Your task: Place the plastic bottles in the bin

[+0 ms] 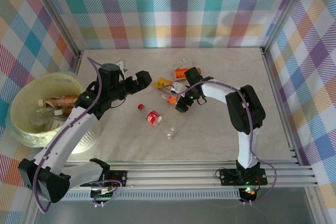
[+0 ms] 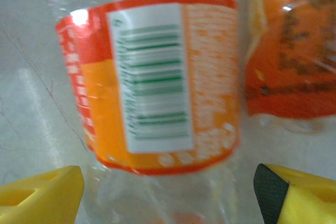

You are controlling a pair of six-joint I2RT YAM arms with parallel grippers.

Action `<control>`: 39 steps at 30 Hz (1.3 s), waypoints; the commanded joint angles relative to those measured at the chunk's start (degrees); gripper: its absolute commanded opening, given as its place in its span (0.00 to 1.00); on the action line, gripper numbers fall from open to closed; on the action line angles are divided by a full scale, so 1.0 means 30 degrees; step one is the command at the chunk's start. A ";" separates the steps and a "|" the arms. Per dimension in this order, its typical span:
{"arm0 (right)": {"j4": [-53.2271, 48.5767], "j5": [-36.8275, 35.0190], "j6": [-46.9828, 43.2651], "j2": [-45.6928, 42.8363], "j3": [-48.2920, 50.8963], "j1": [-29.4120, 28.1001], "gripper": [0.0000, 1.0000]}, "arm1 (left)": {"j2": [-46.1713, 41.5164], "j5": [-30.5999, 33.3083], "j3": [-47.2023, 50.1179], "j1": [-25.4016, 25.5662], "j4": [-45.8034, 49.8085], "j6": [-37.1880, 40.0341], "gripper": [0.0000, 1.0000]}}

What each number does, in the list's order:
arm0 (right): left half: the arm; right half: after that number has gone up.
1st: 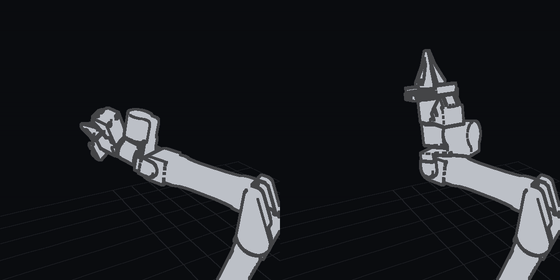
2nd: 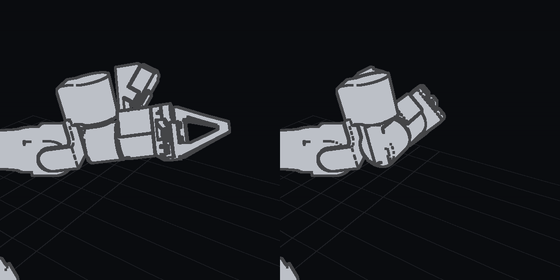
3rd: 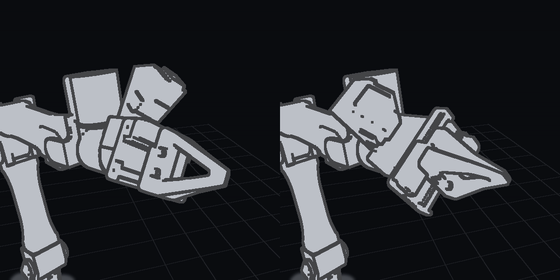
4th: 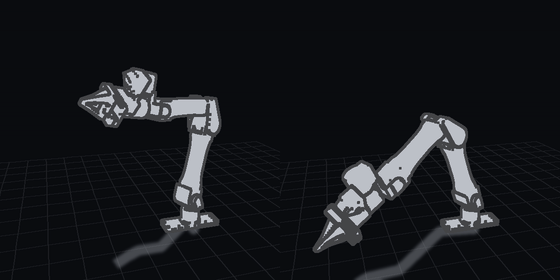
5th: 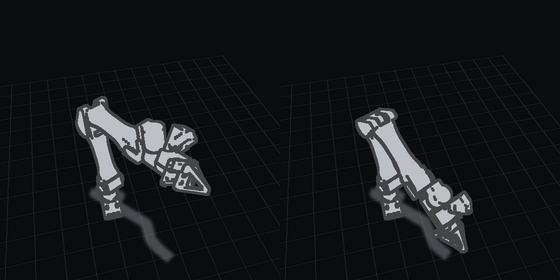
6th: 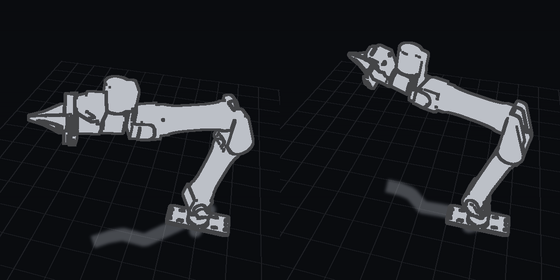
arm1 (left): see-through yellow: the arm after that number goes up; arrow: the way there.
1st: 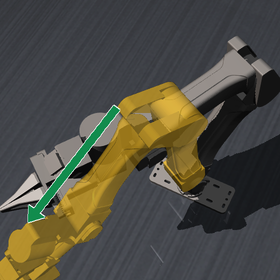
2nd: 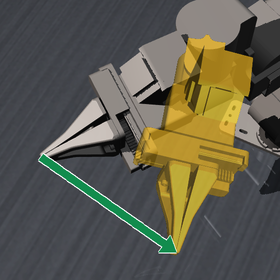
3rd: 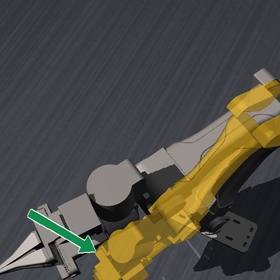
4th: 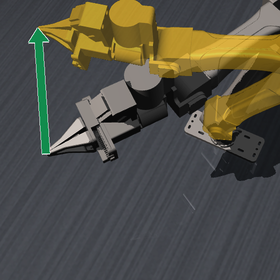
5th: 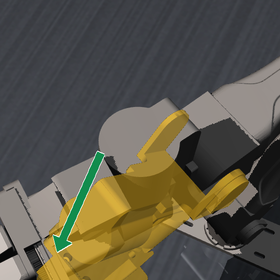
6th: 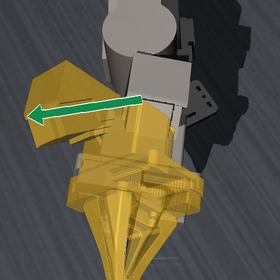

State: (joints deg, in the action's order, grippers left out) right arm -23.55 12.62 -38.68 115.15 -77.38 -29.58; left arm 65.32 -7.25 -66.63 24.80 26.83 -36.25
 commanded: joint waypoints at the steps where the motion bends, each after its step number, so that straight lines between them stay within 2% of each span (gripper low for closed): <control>1: 0.0084 -0.0168 -0.1346 0.0369 -0.0486 -0.0300 0.78 | -0.0099 0.1561 -0.0704 0.0172 -0.0091 -0.1145 1.00; 5: 0.0477 -0.0974 -0.0906 0.0346 -0.0223 -0.0334 0.62 | 0.0280 0.1603 -0.0576 0.0165 -0.0003 -0.1304 1.00; 8: 0.0384 -0.1084 -0.0215 0.0047 -0.0058 -0.0358 0.51 | 0.0868 0.0606 -0.0159 0.0185 -0.0940 -0.1452 1.00; 12: 0.1151 -0.0887 0.1261 -0.1780 0.1120 -0.0334 0.43 | 0.1941 -0.1216 0.0029 0.0228 -0.2218 -0.0968 1.00; 16: 0.2452 0.0131 0.3188 -0.4337 0.2993 -0.0334 0.36 | 0.2829 -0.1427 -0.0384 0.0236 -0.2201 -0.0336 1.00; 19: 0.3679 0.0626 0.5631 -0.6293 0.4611 -0.0349 0.35 | 0.3219 -0.1951 -0.0231 0.0259 -0.3217 -0.0251 1.00; 21: 0.4437 0.1315 0.7447 -0.7400 0.5500 -0.0336 0.36 | 0.3250 -0.3233 0.0363 0.0272 -0.5358 -0.0207 1.00; 24: 0.5509 0.3950 1.0190 -0.8440 0.6305 -0.0334 0.37 | 0.3248 -0.5710 0.1131 0.0356 -0.8427 0.0138 1.00; 26: 0.7448 0.6178 1.3415 -0.8926 0.6987 -0.0348 0.36 | 0.3321 -0.6462 0.1078 0.0572 -0.8770 0.0836 1.00; 29: 1.0932 0.8846 1.7348 -0.9297 0.7945 -0.0420 0.37 | 0.3206 -0.6093 0.0911 0.0834 -0.8040 0.2042 1.00; 31: 1.3121 0.9243 1.9552 -0.9461 0.8400 -0.0451 0.36 | 0.3018 -0.5509 0.1013 0.0820 -0.7764 0.2331 1.00; 35: 1.6187 1.0525 2.2134 -0.9392 0.8627 -0.0590 0.37 | 0.2523 -0.2779 0.1342 0.0838 -0.6699 0.2384 1.00; 37: 1.7186 1.1246 2.2830 -0.9201 0.8503 -0.0736 0.38 | 0.2474 -0.3320 0.1490 0.0838 -0.6996 0.2619 1.00; 39: 1.8006 1.2471 2.3452 -0.8856 0.8128 -0.0958 0.40 | 0.2699 -0.4946 0.1398 0.0845 -0.7311 0.2926 1.00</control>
State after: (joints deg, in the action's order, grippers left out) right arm 20.18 41.76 24.01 88.55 -51.44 -31.35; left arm 74.50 -19.25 -62.85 26.87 5.98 -30.20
